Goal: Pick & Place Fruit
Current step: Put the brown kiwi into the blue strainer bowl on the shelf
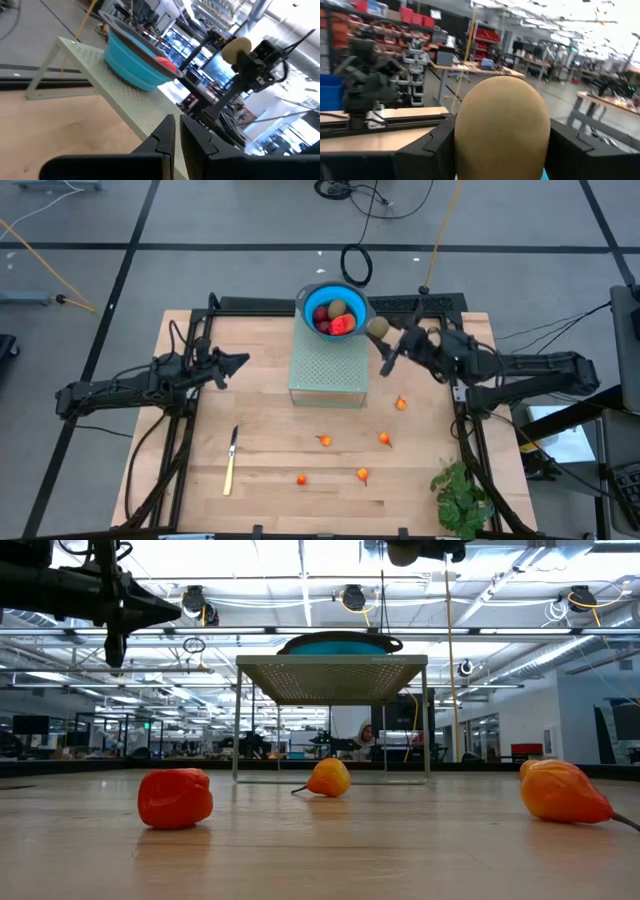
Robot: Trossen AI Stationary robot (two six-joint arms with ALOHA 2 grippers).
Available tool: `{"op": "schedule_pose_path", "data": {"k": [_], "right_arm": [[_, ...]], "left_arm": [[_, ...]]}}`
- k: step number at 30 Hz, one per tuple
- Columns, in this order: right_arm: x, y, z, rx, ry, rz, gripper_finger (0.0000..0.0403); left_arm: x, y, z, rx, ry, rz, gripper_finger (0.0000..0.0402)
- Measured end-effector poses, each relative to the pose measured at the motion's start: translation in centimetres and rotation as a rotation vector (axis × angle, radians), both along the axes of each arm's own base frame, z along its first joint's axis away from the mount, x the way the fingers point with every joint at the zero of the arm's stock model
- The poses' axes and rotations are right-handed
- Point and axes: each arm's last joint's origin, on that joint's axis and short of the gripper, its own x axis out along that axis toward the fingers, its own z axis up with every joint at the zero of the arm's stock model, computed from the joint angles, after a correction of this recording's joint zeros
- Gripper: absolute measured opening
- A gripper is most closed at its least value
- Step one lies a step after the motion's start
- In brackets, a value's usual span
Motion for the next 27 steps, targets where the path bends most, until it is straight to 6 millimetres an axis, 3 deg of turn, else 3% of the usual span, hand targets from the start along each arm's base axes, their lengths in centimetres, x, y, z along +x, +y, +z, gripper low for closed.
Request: {"op": "schedule_pose_path", "data": {"k": [8, 12, 19, 27], "right_arm": [[2.0, -2.8, 2.1, 0.028, 0.017, 0.021, 0.0213], [3.4, -4.6, 2.1, 0.031, 0.04, 0.033, 0.0213], [5.7, -7.7, 0.8, 0.054, 0.1, 0.028, 0.0213], [6.6, -11.3, -1.6, 0.163, 0.132, 0.019, 0.0213]], "left_arm": [[0.0, 0.1, 0.0, 0.037, 0.017, 0.035, 0.0026], [0.0, 0.1, 0.0, 0.037, 0.017, 0.035, 0.0026], [0.0, 0.1, 0.0, 0.037, 0.016, 0.035, 0.0026], [0.0, 0.1, 0.0, 0.037, 0.017, 0.035, 0.0026]]}}
